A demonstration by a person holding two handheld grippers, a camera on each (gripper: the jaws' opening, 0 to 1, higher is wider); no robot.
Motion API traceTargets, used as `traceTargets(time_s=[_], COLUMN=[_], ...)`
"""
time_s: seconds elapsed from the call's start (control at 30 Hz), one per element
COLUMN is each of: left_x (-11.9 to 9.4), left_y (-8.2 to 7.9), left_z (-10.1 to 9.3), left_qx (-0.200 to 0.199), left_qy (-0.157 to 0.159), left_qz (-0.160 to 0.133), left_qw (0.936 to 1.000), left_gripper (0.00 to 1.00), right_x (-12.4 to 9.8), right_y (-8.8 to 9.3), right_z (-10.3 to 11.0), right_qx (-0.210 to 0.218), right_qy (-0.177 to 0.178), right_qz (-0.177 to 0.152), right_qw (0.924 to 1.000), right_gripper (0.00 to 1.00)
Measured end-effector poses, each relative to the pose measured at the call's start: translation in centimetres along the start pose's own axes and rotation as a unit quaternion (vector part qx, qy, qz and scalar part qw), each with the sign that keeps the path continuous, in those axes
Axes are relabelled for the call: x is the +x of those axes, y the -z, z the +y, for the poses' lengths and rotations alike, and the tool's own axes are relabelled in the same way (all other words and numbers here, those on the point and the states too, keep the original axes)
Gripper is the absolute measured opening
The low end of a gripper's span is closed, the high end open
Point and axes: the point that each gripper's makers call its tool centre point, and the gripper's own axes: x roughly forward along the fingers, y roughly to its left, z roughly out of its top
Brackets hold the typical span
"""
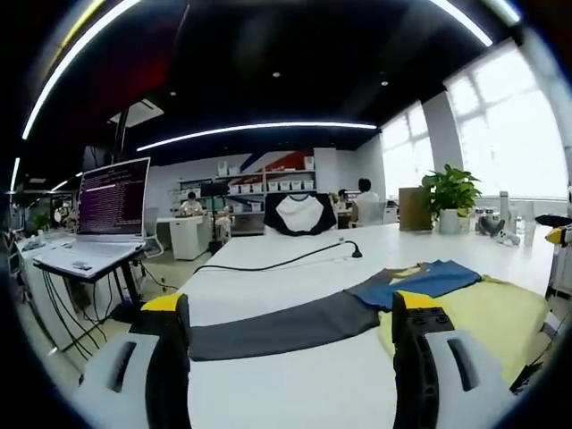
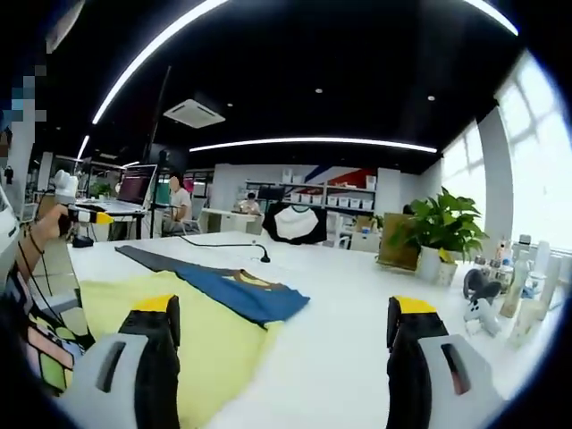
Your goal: Fold the garment on the visible template until the final outline fits inside the template.
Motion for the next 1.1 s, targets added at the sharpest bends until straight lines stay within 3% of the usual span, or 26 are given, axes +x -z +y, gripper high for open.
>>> traceTargets(time_s=[0.37,0.63,0.87,1.1], left_x=[2.7,5.7,7.9,10.2], left_y=[1.0,3.8,5.7,8.7], left_z=[1.3,3.2,4.7,6.6], left_qx=[0.012,0.003,-0.002,-0.011], left_qy=[0.003,0.0,-0.007,-0.022], left_qz=[0.004,0.047,0.064,0.091], left_qw=[0.9999,0.9989,0.9979,0.9955], left_gripper=[0.92,0.9,0.87,0.84], right_x=[0.1,-0.1,0.2,0.1], right_y=[1.0,0.5,0.3,0.7], right_z=[0.1,0.0,0.9,0.3], right_qx=[0.013,0.02,0.019,0.023], right_qy=[-0.008,-0.005,-0.017,-0.01], right_qz=[0.012,0.006,0.007,0.012], right_qw=[0.9998,0.9998,0.9997,0.9996], right_gripper=[0.98,0.97,0.97,0.97])
